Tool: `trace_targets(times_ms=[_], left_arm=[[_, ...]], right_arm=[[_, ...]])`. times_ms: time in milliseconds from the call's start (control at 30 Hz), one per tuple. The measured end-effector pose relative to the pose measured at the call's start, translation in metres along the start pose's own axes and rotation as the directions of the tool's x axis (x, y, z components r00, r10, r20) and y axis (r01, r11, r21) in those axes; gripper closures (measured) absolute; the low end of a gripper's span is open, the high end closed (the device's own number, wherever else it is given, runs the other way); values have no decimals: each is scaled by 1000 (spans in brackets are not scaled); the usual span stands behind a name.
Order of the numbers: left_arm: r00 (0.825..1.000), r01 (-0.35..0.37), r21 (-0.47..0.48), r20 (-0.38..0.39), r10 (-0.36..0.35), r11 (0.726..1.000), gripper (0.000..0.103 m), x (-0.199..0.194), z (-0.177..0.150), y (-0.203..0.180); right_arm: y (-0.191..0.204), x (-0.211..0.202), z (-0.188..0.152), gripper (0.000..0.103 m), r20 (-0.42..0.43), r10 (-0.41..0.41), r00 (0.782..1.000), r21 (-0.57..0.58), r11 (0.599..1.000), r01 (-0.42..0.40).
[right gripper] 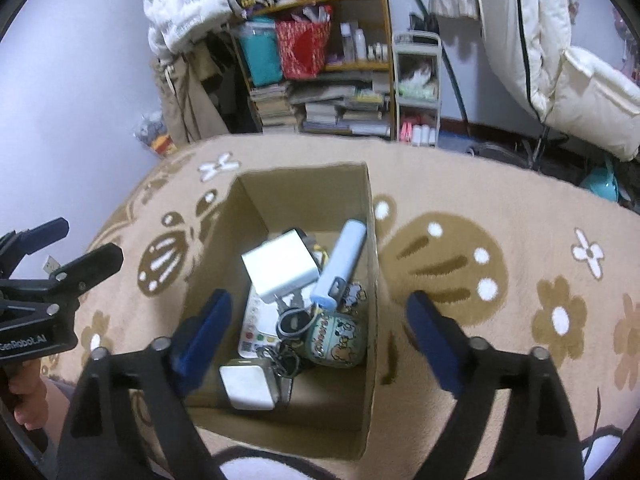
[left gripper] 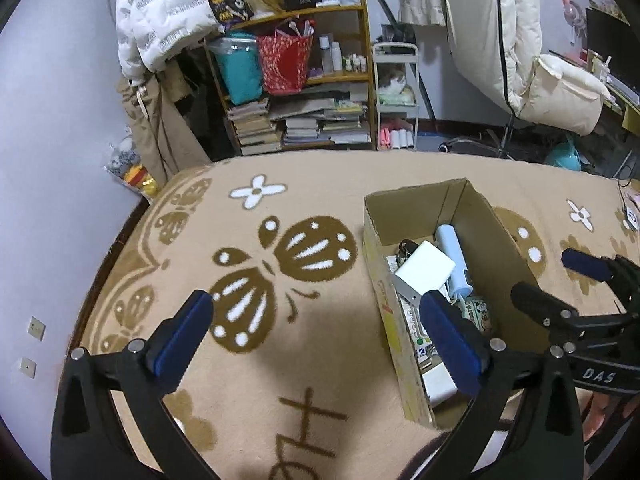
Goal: Organize rigid objects
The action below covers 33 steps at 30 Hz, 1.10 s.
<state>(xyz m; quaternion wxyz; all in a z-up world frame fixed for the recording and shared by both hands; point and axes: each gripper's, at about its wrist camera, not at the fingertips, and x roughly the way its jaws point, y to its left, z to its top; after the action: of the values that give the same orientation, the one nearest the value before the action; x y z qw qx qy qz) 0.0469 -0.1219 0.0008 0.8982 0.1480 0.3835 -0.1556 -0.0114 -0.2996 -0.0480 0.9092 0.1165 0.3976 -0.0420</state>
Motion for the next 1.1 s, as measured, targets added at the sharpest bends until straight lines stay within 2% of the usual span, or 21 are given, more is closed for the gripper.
trace_targets(times_ms=[133,400,733,900,1100], left_arm=[[999,-8,-1,33,8,1000,1,-18,-4,4],[995,-33,-30,96,35,999,1,-55,-20,17],[979,-39,-72,198,53,997,1,-100,-45,27],[972,-44,-69,228,59,997,1,-113,-55,26],[972,-39,-58,231,51,998,1,-116,-61,22]], right_arm=[[3,-16,3,0,28,8,1000,6,1000,-8],[12,-49,-5,0,78,-9,997,-28,1000,12],[21,-98,-27,0,178,-13,984,-43,999,21],[24,-107,-40,0,201,-9,980,-43,999,18],[25,-108,-53,0,214,-27,976,-45,998,37]])
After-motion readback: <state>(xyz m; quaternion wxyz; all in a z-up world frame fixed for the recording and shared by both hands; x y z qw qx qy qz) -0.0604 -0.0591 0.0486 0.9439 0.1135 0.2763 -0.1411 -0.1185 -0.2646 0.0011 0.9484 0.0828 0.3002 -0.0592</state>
